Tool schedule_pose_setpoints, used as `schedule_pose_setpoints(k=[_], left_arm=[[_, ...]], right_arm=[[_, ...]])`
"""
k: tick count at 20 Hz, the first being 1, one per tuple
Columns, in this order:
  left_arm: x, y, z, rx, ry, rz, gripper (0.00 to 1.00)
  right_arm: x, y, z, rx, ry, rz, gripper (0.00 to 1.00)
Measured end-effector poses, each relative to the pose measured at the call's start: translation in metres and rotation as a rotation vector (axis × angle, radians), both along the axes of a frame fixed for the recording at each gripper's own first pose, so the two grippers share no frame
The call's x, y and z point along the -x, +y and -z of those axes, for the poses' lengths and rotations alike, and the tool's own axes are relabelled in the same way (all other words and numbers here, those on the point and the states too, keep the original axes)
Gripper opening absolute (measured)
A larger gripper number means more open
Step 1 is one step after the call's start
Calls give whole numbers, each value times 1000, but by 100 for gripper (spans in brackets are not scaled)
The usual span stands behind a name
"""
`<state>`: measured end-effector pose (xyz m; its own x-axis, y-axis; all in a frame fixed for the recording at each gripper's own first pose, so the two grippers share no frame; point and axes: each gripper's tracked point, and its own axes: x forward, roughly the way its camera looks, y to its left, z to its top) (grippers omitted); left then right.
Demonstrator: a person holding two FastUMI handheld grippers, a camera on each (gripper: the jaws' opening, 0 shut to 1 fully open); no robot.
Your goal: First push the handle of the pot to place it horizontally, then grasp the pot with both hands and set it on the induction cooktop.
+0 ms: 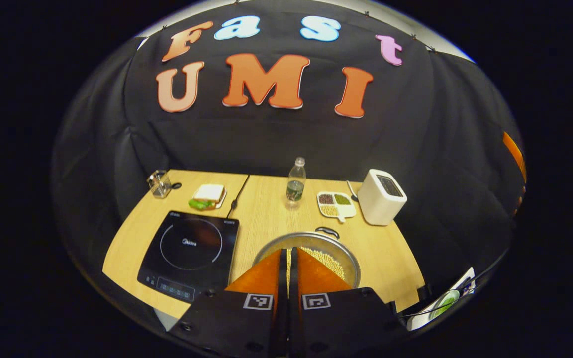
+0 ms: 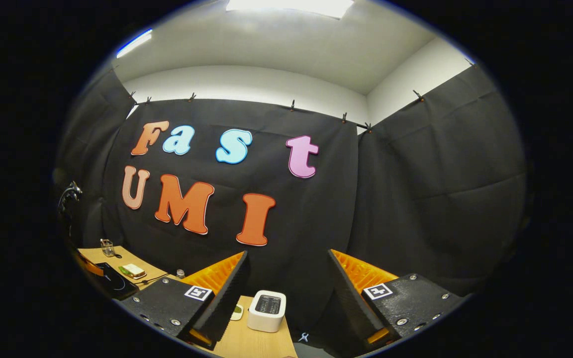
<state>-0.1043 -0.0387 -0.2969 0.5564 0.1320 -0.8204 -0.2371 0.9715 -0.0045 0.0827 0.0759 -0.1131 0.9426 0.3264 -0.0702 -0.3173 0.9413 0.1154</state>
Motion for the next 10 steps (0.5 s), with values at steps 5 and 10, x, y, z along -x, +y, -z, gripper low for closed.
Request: schedule_pose_setpoints(k=[5,10], left_arm=[[48,-12,50,68,222,-126,8],[89,-33,99,139,395,-202,8]], right_arm=[[-9,5,24,-14,27,-47,95],[-11,11,44,-11,54,-90,95]])
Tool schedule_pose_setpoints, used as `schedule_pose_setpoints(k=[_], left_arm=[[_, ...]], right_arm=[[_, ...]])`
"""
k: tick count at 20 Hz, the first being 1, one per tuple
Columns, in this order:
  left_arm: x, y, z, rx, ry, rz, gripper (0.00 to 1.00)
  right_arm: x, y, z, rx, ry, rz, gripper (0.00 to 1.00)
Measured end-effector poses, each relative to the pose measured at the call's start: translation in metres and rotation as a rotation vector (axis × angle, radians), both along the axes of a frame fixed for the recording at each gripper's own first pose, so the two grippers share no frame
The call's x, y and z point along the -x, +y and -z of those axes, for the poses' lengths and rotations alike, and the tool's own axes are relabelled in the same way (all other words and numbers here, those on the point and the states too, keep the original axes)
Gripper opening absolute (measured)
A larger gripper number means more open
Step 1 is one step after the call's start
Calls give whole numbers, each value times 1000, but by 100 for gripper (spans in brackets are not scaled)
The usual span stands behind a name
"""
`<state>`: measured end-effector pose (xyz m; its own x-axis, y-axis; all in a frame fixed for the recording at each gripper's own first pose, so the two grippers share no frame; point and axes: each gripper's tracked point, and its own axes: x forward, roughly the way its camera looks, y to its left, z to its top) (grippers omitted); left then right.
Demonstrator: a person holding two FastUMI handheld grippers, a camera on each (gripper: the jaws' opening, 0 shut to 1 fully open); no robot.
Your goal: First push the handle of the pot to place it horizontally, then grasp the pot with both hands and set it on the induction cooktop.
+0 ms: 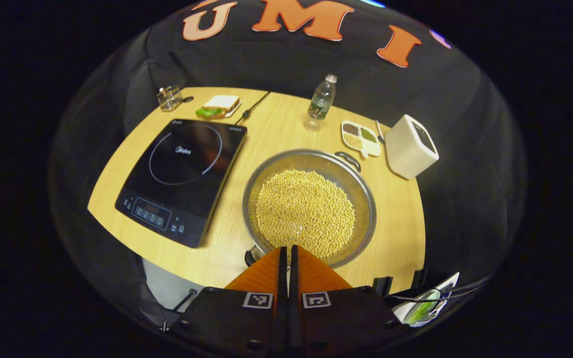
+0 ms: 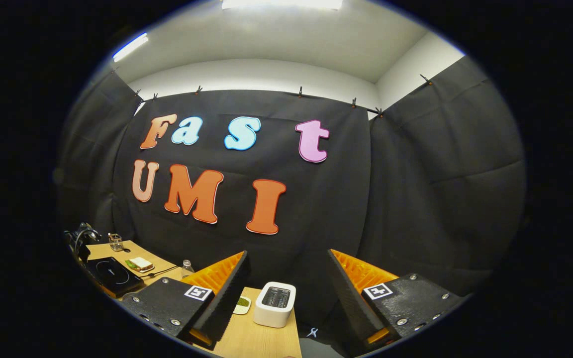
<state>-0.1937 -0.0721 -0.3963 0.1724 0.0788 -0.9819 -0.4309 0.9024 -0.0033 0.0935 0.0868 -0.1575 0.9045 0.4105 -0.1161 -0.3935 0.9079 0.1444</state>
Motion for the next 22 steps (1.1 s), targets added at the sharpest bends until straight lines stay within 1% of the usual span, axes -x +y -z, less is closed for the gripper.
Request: schedule_pose_setpoints(k=[3,5,7,8,9,13,14,17,20,22], left_arm=[[21,-15,23,61,89,-48,8],[32,-31,33,112,133,-69,8],[44,-45,45,170,188,-100,8],[49,-50,51,191,209,-114,10],[53,-53,57,205,227,-122,8],[70,-56,75,248,293,-151,8],[73,-55,82,256,304,-160,8],[73,-37,92,229,327,-150,8],[74,-31,97,247,342,-158,8],[78,-18,102,215,354,-147,8]], right_arm=[[2,1,10,-4,23,-13,95],[5,2,17,8,32,-29,95],[6,0,20,22,37,-26,95],[7,0,22,24,44,-22,97],[8,1,25,22,53,-22,95],[17,12,36,34,98,-23,95],[19,13,36,42,100,-21,95],[25,16,37,67,103,-10,95],[25,21,42,79,131,3,95],[26,28,45,81,145,4,95]])
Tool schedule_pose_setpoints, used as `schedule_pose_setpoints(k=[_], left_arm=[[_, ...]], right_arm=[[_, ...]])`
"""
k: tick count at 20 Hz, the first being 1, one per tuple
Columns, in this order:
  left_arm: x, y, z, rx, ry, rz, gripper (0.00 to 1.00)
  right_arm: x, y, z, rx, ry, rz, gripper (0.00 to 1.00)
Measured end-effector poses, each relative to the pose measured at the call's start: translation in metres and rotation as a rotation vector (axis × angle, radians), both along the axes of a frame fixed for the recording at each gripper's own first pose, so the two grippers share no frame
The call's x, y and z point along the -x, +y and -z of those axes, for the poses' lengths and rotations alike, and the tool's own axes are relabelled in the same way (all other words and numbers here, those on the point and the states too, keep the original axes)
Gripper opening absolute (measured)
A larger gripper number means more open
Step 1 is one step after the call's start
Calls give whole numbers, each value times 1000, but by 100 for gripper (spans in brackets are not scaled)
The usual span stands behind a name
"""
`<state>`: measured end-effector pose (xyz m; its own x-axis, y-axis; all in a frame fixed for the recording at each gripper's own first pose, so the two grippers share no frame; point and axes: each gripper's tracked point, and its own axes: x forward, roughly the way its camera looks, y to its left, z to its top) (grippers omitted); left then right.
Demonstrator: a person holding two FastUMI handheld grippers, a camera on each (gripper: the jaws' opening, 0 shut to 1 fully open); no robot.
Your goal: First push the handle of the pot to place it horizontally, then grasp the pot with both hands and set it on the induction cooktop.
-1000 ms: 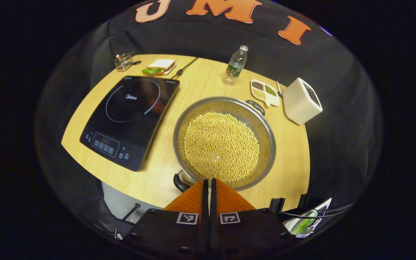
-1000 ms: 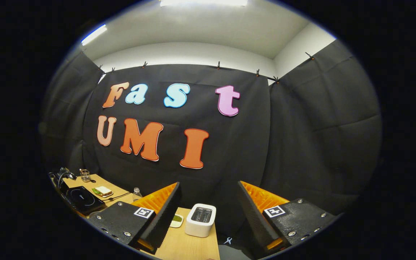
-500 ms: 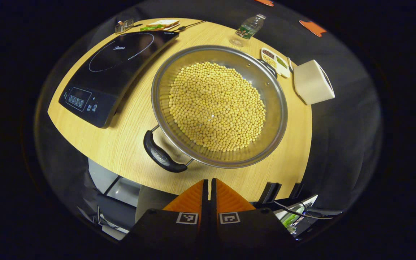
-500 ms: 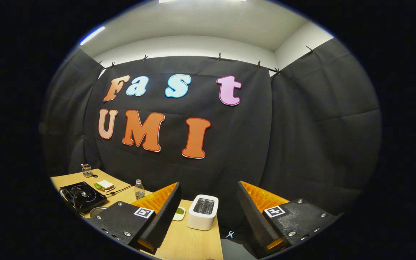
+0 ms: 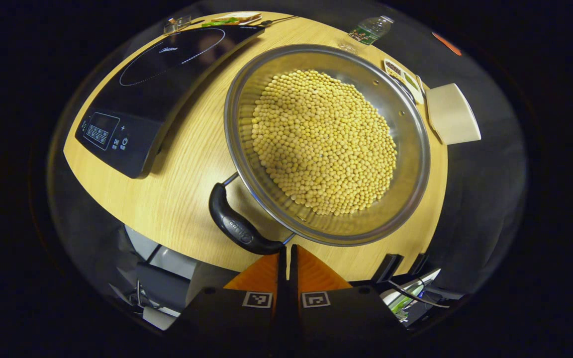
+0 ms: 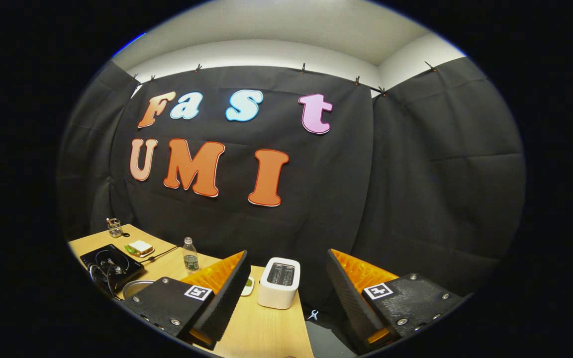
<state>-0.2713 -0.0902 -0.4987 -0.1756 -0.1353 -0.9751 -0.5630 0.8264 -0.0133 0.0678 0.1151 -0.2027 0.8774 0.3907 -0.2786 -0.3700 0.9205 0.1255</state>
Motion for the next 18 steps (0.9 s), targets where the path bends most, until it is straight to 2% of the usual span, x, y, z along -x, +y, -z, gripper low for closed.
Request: schedule_pose_setpoints(k=[2,6,9,18], left_arm=[[-2,15,2,-26,4,8,8],[-5,48,-1,-89,-5,45,8],[-13,67,7,-120,-20,67,8],[-64,111,23,-207,-115,219,8]], right_arm=[[4,9,5,6,16,-13,97],[7,31,16,17,56,-41,95],[10,53,22,-10,96,-61,95],[27,123,49,-96,264,-130,96]])
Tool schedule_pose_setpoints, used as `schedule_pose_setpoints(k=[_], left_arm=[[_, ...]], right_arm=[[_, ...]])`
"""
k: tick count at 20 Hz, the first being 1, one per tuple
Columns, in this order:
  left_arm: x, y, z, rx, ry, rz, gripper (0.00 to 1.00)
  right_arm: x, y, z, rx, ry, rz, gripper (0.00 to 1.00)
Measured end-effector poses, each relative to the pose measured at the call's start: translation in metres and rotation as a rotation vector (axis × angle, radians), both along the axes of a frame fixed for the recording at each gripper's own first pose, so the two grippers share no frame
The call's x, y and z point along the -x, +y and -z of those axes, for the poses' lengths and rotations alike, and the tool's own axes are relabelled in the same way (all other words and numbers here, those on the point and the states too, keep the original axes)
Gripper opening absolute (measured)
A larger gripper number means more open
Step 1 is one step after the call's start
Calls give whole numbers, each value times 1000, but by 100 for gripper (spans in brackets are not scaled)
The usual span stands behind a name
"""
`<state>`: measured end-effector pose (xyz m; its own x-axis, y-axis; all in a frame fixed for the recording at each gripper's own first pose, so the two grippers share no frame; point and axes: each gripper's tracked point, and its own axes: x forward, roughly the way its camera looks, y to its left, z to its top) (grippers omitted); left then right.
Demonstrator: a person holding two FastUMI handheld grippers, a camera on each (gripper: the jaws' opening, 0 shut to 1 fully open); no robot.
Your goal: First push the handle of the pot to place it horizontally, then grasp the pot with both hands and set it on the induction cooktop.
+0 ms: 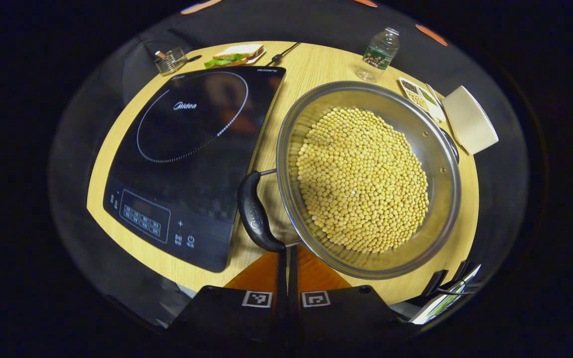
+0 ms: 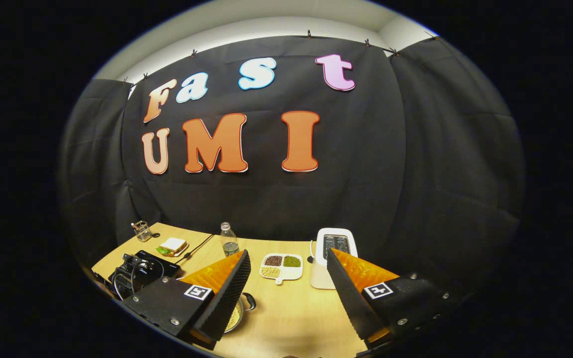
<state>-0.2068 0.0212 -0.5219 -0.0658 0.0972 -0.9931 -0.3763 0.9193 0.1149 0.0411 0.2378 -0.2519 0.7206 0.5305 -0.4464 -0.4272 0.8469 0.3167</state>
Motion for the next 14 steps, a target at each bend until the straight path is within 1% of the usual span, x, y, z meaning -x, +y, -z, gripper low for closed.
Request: schedule_pose_setpoints(k=[4,9,14], left_arm=[[-11,3,15,6,-42,91,8],[-30,21,5,9,-87,191,8],[-51,38,5,-9,-141,272,8]], right_arm=[[4,21,15,27,36,-17,96],[9,46,36,57,95,-35,96],[12,57,59,97,152,-44,96]])
